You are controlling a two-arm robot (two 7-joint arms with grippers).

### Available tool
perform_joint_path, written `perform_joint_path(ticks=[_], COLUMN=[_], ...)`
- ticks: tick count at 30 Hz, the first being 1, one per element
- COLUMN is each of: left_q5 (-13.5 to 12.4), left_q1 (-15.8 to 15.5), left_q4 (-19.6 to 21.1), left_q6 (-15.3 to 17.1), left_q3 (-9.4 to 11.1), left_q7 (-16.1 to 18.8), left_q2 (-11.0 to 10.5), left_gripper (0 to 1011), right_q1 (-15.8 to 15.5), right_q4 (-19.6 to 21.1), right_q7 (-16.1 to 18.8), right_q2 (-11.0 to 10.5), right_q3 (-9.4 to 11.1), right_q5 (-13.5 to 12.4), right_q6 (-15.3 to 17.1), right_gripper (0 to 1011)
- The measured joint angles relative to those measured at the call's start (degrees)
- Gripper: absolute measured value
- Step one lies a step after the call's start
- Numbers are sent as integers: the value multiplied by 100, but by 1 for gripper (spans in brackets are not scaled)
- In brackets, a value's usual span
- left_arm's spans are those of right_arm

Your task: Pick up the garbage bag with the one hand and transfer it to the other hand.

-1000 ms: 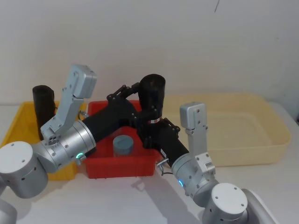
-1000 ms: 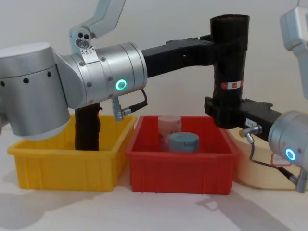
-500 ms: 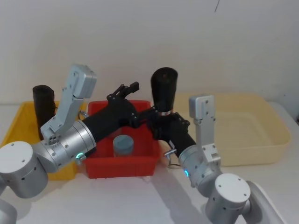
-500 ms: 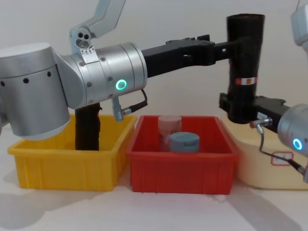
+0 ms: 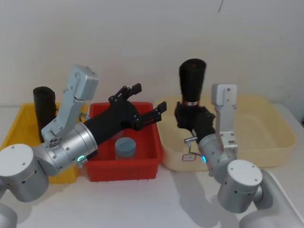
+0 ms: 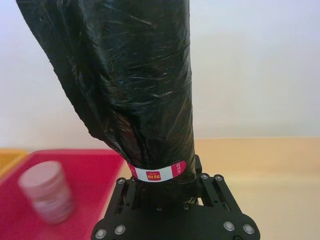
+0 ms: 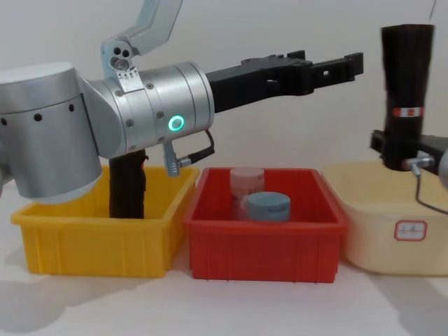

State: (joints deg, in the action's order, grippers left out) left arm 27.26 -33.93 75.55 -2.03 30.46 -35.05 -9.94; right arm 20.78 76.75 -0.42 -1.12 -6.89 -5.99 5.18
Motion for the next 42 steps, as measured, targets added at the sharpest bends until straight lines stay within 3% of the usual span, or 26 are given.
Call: perform_joint_path(ticks=[6, 7, 16, 22, 32, 42], left_q5=[0, 0, 0, 0, -38, -217], left_q1=[0, 0, 0, 2, 265, 924], left_q4=[0, 0, 0, 5, 407, 1283], left_q6=[0, 0, 0, 0, 10, 81], left_q3=[0, 0, 0, 0, -98, -376], left_q7=[0, 0, 0, 5, 334, 1029], left_q2=[0, 0, 0, -7, -157, -465], left_gripper=[1001, 1001, 1002, 1001, 1001, 1001], right_q1=[173, 220, 389, 411, 360, 160], right_q4=[-149, -192, -261, -133, 288, 800], right_q7=[-231, -312, -734, -894, -947, -607], right_q2=[6, 5, -65, -128, -221, -261], right_q3=[224, 297, 615, 691, 676, 462], right_q5=[25, 33, 168, 297, 496, 547], right_q6=[77, 101, 279, 366, 407, 529], right_gripper=[540, 604, 852, 997, 1000, 999])
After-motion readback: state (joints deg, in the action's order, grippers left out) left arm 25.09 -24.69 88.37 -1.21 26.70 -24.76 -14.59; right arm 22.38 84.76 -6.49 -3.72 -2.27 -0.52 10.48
